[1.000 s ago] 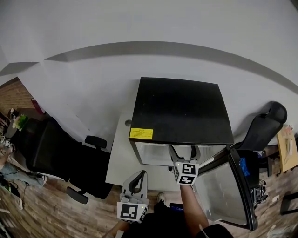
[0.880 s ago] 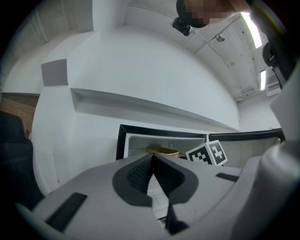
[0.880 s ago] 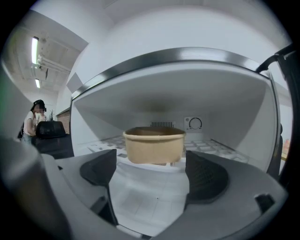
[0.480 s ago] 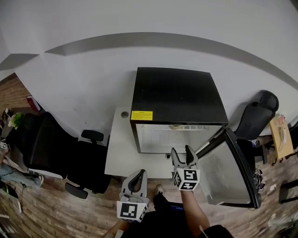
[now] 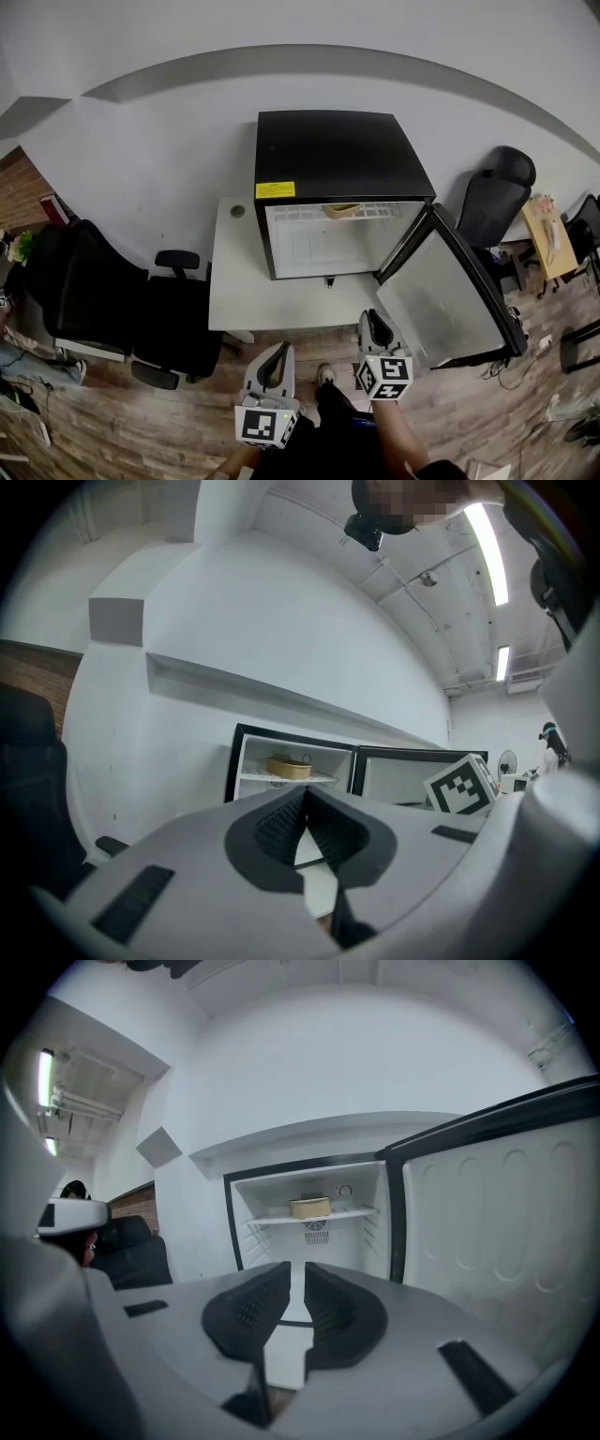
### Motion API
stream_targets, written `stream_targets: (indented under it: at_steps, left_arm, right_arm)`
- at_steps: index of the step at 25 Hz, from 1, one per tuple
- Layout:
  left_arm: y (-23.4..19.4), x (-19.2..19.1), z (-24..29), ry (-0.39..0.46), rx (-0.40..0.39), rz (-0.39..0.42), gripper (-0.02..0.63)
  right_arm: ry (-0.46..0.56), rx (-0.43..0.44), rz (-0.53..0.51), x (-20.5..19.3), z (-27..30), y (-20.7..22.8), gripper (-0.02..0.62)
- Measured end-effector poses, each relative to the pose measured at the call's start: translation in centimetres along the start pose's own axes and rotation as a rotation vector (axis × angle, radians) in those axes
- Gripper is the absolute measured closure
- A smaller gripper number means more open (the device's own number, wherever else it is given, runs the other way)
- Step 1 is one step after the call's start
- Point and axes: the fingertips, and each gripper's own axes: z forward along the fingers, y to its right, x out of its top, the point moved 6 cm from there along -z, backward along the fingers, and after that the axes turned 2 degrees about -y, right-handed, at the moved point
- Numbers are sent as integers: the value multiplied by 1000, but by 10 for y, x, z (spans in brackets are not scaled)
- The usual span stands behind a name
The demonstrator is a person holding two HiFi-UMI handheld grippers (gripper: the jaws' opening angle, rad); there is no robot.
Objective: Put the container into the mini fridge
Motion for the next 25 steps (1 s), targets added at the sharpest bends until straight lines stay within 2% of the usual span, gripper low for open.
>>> stream_targets:
  at_steps: [8,13,25]
  left_arm:
    - [21,15,-11,42,-13,36,598]
    - [36,16,-9,38,3,40,598]
    - [60,15,-1,35,49,33,598]
  right_arm:
    - [47,59,1,7,-63,-12,553]
    - [75,96,15,13,-97,-13,553]
    - [88,153,-31,20,-110,1,563]
